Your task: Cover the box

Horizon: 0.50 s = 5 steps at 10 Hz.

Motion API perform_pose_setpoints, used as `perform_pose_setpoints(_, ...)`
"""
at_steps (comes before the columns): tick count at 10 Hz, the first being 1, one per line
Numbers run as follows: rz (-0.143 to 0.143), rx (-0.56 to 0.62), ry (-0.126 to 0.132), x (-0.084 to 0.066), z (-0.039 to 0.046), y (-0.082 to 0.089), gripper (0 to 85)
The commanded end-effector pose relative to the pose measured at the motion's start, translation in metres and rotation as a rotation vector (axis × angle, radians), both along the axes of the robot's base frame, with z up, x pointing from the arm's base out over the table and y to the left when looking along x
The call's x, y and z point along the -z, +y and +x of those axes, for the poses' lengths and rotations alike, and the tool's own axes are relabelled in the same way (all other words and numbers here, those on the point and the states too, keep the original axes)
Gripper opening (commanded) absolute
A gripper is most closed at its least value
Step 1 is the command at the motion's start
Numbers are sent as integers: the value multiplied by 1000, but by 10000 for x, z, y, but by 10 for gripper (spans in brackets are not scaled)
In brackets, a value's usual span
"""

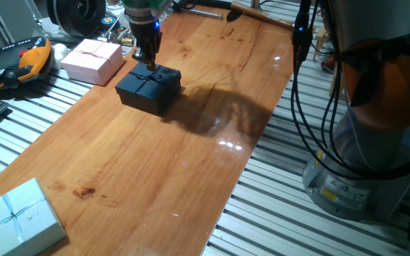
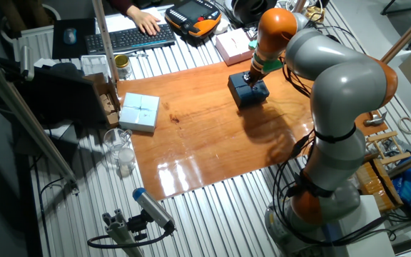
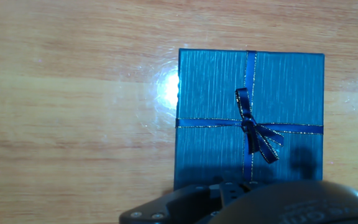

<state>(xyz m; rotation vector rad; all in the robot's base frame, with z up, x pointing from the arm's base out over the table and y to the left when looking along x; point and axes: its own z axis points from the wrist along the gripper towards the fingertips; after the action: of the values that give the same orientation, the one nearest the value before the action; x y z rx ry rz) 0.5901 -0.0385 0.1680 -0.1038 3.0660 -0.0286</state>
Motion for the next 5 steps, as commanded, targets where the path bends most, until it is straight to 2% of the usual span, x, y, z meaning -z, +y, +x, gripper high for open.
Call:
perform_pose_setpoints(1,1,1,2,2,4,-3,0)
perform_pose_setpoints(5,0,1,2,9,15,-11,0)
